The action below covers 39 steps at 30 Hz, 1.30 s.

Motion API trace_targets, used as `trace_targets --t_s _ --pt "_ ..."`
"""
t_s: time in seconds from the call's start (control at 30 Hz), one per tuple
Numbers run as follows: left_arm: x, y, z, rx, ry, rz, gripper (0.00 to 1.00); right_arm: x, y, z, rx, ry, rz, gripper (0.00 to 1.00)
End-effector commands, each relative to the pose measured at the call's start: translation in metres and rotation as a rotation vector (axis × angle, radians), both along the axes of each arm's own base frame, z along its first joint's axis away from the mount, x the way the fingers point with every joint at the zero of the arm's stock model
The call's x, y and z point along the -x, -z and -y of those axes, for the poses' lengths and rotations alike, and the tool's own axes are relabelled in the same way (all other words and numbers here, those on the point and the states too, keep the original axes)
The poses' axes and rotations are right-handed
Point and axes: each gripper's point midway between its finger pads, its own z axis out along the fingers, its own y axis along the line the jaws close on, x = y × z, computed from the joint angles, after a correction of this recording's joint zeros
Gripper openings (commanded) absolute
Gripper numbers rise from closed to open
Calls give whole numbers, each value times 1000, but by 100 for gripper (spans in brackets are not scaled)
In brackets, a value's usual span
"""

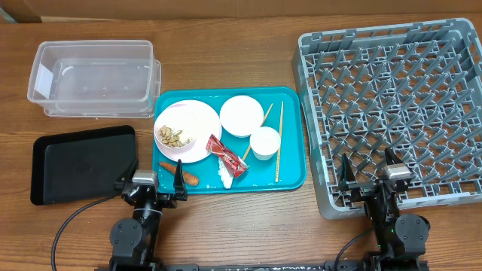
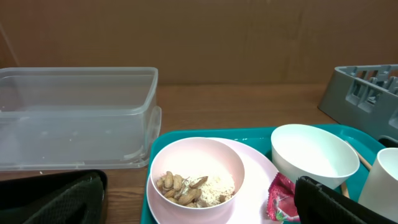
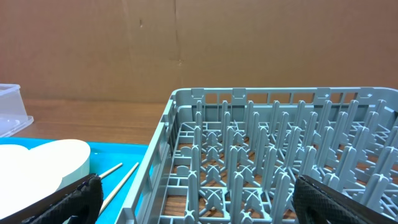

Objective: Sort waste into correct bins and load items into the dishwasher

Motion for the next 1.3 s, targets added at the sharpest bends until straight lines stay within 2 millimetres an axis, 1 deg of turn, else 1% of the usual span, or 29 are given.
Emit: trace_targets --t_s 0.0,0.13,0.3,0.33,0.43,0.53,0.67,0.87,1.0,1.1,1.17,1.27 --pt "0 -2 -7 -28 -36 14 100 0 1 -1 0 -3 9 100" --pt "0 -1 -7 29 -40 9 100 0 -2 -1 0 -2 17 100" --pt "0 1 -7 136 -48 -12 100 2 -19 15 -19 88 43 100" --pt "0 5 -6 137 -48 -44 100 3 -26 20 -68 116 36 100" --pt "3 8 -7 125 -57 -117 100 6 -31 24 -110 141 -5 100" --pt "4 4 -7 119 -61 -180 100 6 -39 24 -107 143 -41 100" --pt "0 -10 -3 115 -44 -257 100 5 -57 24 -155 149 -100 100" --pt "-13 -26 1 97 -36 -463 100 1 -68 20 -161 147 -307 100" --pt "-25 -42 14 56 37 -616 100 1 -68 9 -159 104 -503 100" --pt "-32 -53 15 51 35 -736 100 2 -63 1 -164 72 -645 100" --pt "-32 -62 15 46 27 -852 100 4 -56 2 -157 85 -770 100" --pt "-32 -67 23 93 48 -928 100 -3 -50 2 -155 91 -837 100"
